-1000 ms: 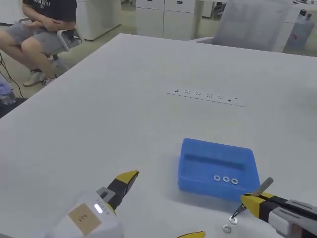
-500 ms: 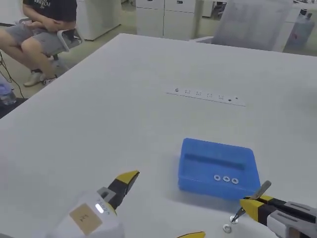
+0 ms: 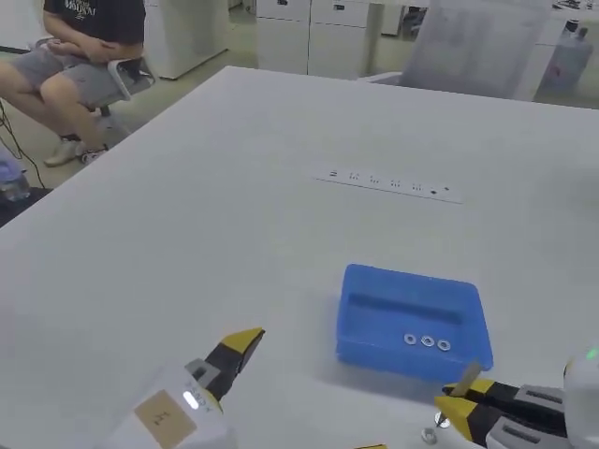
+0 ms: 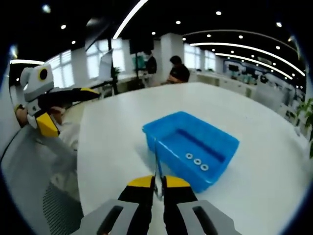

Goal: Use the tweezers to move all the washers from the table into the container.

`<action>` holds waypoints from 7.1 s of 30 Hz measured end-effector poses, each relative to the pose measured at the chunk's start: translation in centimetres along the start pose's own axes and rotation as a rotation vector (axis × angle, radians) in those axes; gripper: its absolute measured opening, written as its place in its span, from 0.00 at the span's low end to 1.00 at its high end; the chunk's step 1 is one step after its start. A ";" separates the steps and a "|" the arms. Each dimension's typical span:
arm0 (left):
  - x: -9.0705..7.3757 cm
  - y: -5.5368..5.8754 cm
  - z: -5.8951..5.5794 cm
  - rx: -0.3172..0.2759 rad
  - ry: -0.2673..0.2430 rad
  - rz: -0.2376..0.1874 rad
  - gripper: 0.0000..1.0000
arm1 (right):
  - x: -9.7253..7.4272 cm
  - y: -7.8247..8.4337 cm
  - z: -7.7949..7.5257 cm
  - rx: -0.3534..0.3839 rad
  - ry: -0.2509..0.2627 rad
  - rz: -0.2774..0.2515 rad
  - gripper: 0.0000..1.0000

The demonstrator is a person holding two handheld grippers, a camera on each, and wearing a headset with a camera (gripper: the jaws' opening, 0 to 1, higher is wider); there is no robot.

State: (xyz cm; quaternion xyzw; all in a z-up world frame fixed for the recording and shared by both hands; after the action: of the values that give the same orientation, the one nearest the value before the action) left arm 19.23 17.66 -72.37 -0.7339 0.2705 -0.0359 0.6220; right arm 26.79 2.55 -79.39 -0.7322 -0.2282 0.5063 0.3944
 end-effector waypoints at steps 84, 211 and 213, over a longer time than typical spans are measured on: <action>-0.1 0.0 0.1 -0.003 -0.012 -0.008 0.81 | 3.3 -6.2 -6.8 0.279 -0.005 -0.183 0.04; -0.1 -0.2 -0.8 -0.012 0.043 -0.019 0.79 | 6.9 -5.7 -7.0 0.290 -0.016 -0.147 0.03; -0.2 -0.4 -0.9 -0.014 0.050 -0.030 0.79 | 7.2 -5.6 -7.1 0.286 -0.021 -0.142 0.03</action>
State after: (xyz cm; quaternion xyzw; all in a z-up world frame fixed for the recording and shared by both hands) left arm 18.87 16.97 -71.73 -0.7410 0.2752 -0.0614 0.6094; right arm 36.47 8.66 -77.68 -0.6451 -0.2090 0.5123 0.5270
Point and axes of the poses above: the centre of the closed fingertips' face, and the gripper's own axes: x roughly forward along the fingers, z roughly to its left, y roughly out of its underside, the point moved 4 cm from there along -x, roughly backward along the fingers, and after that the axes turned 14 degrees about -x, right-handed, at the moved point
